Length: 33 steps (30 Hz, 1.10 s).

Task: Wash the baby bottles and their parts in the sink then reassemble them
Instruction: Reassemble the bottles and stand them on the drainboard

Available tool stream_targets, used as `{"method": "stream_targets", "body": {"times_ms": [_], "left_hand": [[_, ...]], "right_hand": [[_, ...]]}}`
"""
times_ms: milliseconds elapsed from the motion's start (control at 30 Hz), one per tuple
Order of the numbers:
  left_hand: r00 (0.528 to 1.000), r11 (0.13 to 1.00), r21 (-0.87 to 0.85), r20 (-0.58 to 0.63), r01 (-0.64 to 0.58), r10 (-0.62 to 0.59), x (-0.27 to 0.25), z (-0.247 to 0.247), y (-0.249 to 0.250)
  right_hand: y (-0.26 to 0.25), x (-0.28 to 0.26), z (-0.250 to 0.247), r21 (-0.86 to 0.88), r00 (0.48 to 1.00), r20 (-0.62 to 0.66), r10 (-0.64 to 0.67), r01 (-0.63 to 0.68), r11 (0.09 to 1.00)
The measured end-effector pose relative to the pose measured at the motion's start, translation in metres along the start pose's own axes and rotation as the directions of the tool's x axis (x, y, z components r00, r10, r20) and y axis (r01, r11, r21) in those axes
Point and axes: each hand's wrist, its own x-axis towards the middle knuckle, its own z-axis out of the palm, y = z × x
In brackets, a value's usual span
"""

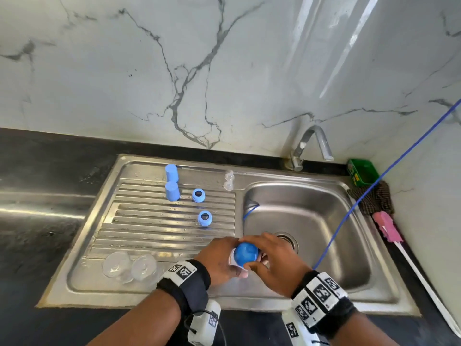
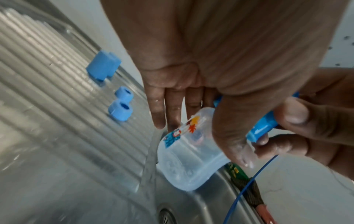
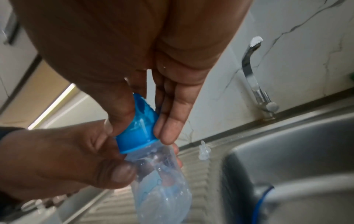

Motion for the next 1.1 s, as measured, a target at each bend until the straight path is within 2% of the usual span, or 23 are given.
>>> {"method": "stream_targets", "body": {"times_ms": [133,300,467,567,667,767,867,933,1100], "left_hand": [[0.992,0.999,-0.011,-0.125,-0.036,0.034,-0.005,-0.019,0.024],[0.956,0.999,0.038,-0.293,-0.017,0.027,-0.022,-0.039,0.043],[0.913,1.0,0.0,-0.407,0.027,-0.025,-0.055,-0.072,0.038],[0.866,0.997,-0.064,-0.496,0.033,-0.06,-0.07,-0.11,0.017],[0.814,0.996,-0.074,-0.575,0.046,-0.08,-0.077,-0.161,-0.011],[0.78,0.99,-0.093,-0.61,0.102,-0.138,-0.073,-0.212,-0.046],[0.771,0.98,-0.121,-0.605,0.157,-0.198,-0.055,-0.255,-0.095],[0.783,0.976,-0.123,-0.583,0.181,-0.218,-0.034,-0.28,-0.134],[0.793,0.966,-0.123,-0.553,0.226,-0.256,0.026,-0.302,-0.203]], "right_hand": [[-0.01,0.01,-0.031,0.031,0.985,-0.115,-0.126,0.13,0.991],[-0.031,0.035,-0.05,-0.004,0.955,-0.226,-0.191,0.195,0.981],[-0.066,0.058,-0.044,0.051,0.949,-0.188,-0.252,0.266,0.963],[-0.081,0.073,-0.044,0.144,0.949,-0.191,-0.253,0.282,0.949],[-0.094,0.092,-0.038,0.184,0.959,-0.219,-0.182,0.224,0.957],[-0.101,0.11,-0.023,0.175,0.972,-0.193,-0.136,0.17,0.97],[-0.107,0.128,-0.002,0.181,0.98,-0.182,-0.079,0.113,0.977],[-0.112,0.14,0.015,0.182,0.98,-0.199,-0.026,0.063,0.981],[-0.113,0.148,0.045,0.171,0.974,-0.203,0.104,-0.069,0.983]]}}
